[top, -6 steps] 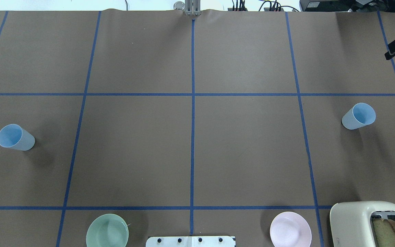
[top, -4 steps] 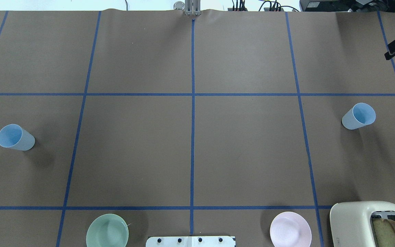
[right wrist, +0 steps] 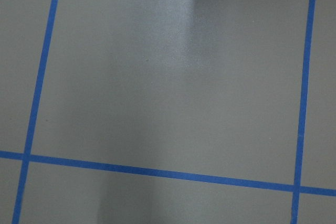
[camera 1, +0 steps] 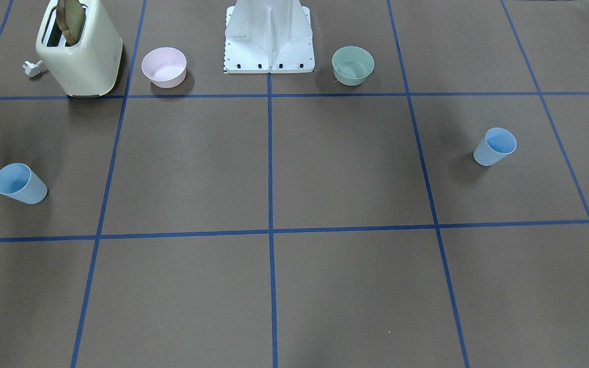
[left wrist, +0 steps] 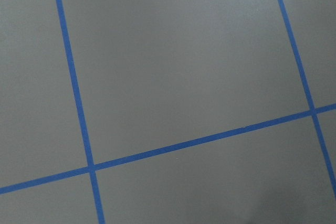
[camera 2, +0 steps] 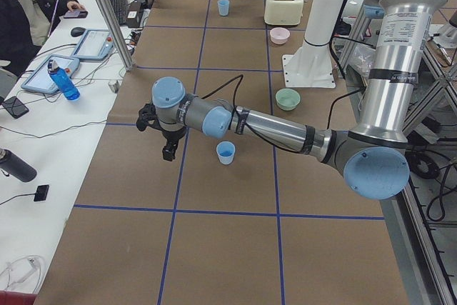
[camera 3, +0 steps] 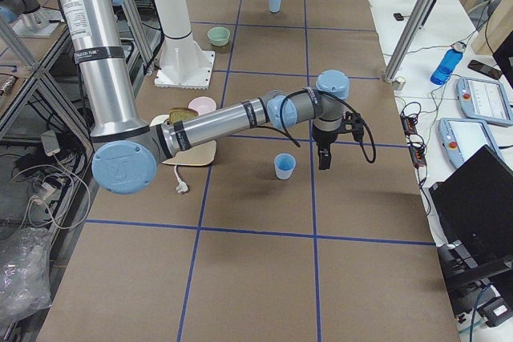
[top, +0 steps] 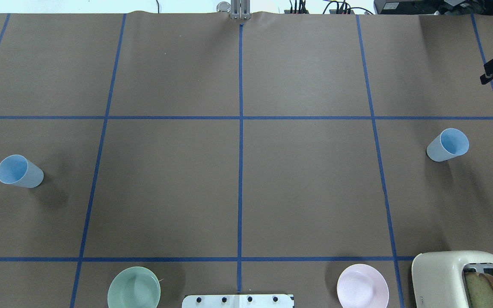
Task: Stack blue cups with both arms
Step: 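Lower both grippers toward the light-blue cups on each side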
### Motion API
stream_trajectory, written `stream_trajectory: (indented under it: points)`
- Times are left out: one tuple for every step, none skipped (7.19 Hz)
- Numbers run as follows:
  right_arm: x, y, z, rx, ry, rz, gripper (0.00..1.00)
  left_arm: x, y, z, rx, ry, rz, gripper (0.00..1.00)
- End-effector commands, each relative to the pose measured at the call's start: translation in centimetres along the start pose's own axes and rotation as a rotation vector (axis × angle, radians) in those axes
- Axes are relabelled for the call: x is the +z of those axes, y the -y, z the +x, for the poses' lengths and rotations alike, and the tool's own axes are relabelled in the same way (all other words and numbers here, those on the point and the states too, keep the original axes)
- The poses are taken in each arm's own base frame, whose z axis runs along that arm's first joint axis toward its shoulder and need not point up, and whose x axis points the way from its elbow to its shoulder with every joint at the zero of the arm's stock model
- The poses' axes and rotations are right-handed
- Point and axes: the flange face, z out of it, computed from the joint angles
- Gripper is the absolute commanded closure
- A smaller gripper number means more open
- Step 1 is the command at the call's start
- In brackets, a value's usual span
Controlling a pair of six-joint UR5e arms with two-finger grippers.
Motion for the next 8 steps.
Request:
stream_trajectory:
  points:
    - [3.6,-6.2,2.4,0.01,0.038,0.026,0.0,5.8,-4.0,3.0,-0.024,0.002,0.029,0.02]
    - [4.1,-7.7,2.3,0.034,0.062,0.044,0.0,7.3,-5.6,3.7,-0.042,-0.009,0.033,0.02]
    - [4.8,-9.8,3.4,0.029,0.076,0.055,0.0,8.7,-7.9,4.4,-0.046,-0.003,0.015,0.02]
    - [5.4,-10.1,2.9,0.046,0.079,0.047,0.0,9.9,-10.0,4.7,-0.045,0.008,0.02,0.02]
    - [5.9,-9.9,2.1,0.042,0.08,0.04,0.0,11.2,-11.4,5.3,-0.039,0.01,0.017,0.02]
    - [6.0,-9.8,1.9,0.037,0.081,0.039,0.0,12.7,-12.2,6.6,-0.031,0.015,0.005,0.02]
    - [6.0,-9.8,1.9,0.037,0.082,0.038,0.0,13.8,-13.5,7.3,-0.034,0.012,-0.002,0.02]
    - [6.0,-9.8,1.9,0.039,0.083,0.038,0.0,14.2,-14.5,7.0,-0.031,0.023,0.001,0.02]
